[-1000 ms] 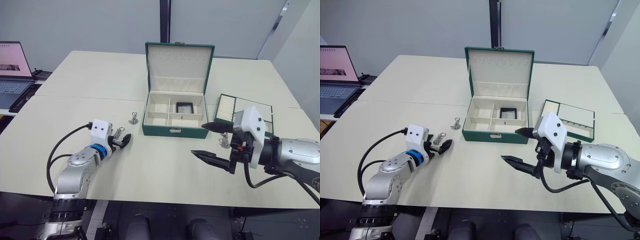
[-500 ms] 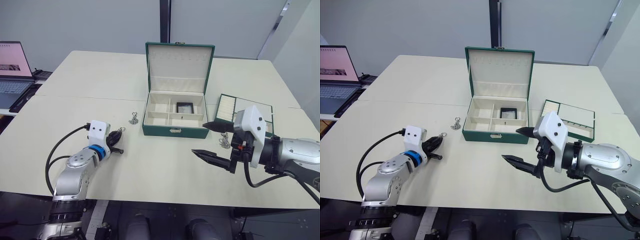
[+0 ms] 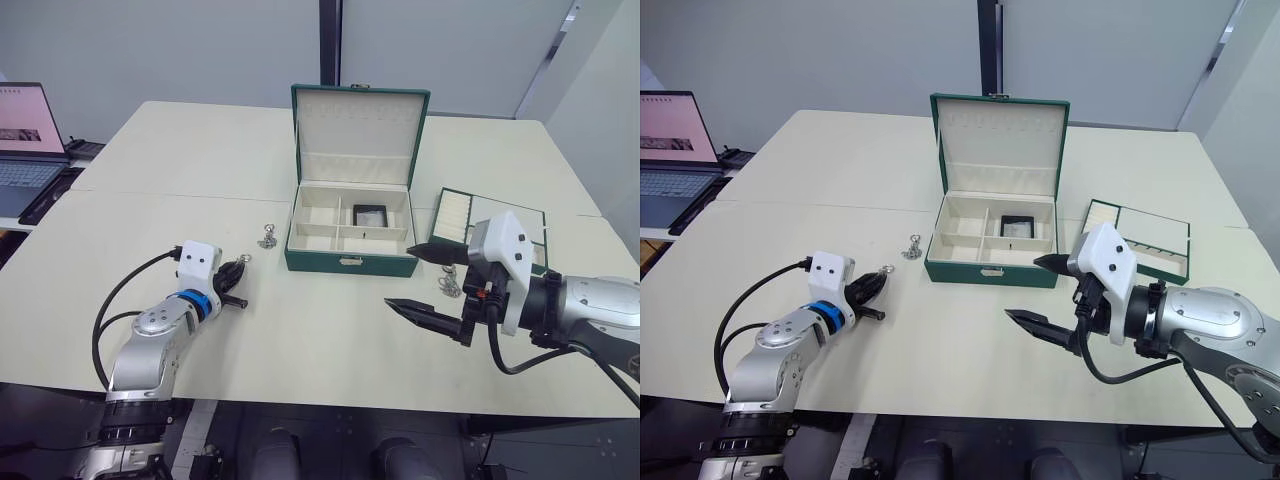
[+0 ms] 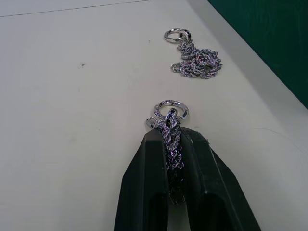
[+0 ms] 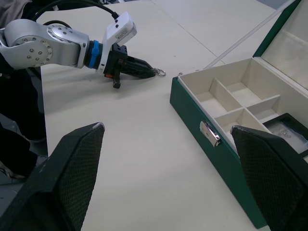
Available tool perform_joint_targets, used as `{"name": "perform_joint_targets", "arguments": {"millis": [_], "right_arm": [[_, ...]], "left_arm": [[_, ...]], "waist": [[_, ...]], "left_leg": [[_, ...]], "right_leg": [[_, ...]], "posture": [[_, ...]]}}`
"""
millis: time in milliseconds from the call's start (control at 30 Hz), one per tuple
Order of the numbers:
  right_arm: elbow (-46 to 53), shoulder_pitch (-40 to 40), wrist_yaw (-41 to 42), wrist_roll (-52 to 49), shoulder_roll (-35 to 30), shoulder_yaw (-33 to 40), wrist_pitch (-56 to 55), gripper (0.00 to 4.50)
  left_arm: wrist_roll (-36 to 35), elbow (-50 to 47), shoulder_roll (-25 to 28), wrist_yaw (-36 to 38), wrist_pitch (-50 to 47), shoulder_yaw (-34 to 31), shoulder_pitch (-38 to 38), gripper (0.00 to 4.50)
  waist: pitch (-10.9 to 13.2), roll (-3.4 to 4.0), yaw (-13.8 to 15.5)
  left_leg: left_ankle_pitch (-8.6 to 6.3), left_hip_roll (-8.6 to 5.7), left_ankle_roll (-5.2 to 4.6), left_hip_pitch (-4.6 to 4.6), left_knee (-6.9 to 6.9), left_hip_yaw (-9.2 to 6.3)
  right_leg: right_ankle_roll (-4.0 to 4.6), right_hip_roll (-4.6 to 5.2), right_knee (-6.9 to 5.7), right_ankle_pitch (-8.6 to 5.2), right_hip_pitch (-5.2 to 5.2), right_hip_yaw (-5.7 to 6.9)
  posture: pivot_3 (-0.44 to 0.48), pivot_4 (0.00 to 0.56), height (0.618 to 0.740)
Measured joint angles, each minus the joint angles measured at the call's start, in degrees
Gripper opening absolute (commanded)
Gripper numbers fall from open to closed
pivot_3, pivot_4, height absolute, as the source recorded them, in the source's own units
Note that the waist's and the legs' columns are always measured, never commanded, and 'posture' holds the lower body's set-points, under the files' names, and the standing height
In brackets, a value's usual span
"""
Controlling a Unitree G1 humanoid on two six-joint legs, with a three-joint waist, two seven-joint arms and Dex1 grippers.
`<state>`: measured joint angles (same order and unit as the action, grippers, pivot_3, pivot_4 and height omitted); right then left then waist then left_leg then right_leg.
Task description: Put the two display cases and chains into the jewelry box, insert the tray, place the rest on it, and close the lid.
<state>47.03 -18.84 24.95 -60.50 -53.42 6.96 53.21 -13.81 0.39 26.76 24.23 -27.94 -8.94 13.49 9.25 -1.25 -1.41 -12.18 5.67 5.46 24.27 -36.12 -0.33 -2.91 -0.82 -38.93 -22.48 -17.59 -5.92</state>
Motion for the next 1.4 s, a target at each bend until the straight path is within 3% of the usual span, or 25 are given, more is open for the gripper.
{"name": "perform_joint_targets", "arguments": {"millis": [500, 633, 800, 967, 1133, 1400], "right_arm": [[-0.17, 2.44, 2.54, -0.3, -2.08, 3.37, -0.15, 4.5], [-1.04, 4.44, 4.11, -0.35, -3.78, 6.74, -0.16, 4.5], [-2.45, 7.22, 6.26, -0.29, -5.51, 11.73, -0.16, 4.5], [-3.21, 8.97, 7.43, 0.83, -6.1, 13.87, -0.3, 4.5], [-3.26, 11.02, 7.34, 1.76, -5.97, 14.5, -0.6, 4.5], [-2.63, 11.47, 6.02, 2.94, -4.75, 14.23, -1.21, 4.5]], "left_arm": [[-2.34, -18.22, 5.79, -0.39, -13.95, -1.89, -0.14, 0.1], [-6.3, -23.78, 10.19, 1.92, -21.33, -2.63, 1.23, 0.1], [-12.34, -27.31, 17.42, 6.73, -30.42, -3.19, 7.2, 0.1], [-15.07, -27.33, 19.63, 7.43, -37.61, -0.41, 18.27, 0.1], [-14.28, -23.74, 18.88, 6.44, -40.61, 6.42, 26.74, 0.1], [-7.77, -9.44, 10.44, 2.71, -36.33, 14.76, 36.93, 0.1]], "waist": [[0.03, -0.01, -0.04], [0.07, -0.06, -0.05], [0.09, -0.07, -0.05], [0.1, -0.09, 0.03], [0.12, -0.1, 0.07], [0.12, -0.11, 0.23]], "left_leg": [[0.0, 0.01, 0.0, 0.05, 0.04, 0.03], [0.0, 0.01, 0.0, 0.09, 0.05, 0.03], [0.0, -0.01, 0.0, 0.09, 0.06, 0.06], [0.0, -0.04, 0.0, 0.14, 0.05, 0.08], [0.0, -0.04, 0.0, 0.17, 0.05, 0.1], [0.06, -0.07, 0.1, 0.19, 0.04, 0.13]], "right_leg": [[0.0, 0.0, 0.05, 0.0, -0.06, -0.03], [-0.01, -0.01, 0.04, 0.0, -0.11, -0.02], [-0.01, 0.0, 0.05, 0.0, -0.14, -0.05], [-0.01, 0.0, 0.07, 0.0, -0.19, -0.1], [-0.01, -0.01, 0.07, 0.0, -0.25, -0.15], [-0.01, -0.01, 0.07, 0.0, -0.27, -0.17]], "posture": [[0.0, 0.15, 0.74], [0.0, 0.15, 0.74], [0.0, 0.15, 0.74], [0.0, 0.15, 0.74], [0.0, 0.15, 0.74], [0.0, 0.15, 0.74]]}}
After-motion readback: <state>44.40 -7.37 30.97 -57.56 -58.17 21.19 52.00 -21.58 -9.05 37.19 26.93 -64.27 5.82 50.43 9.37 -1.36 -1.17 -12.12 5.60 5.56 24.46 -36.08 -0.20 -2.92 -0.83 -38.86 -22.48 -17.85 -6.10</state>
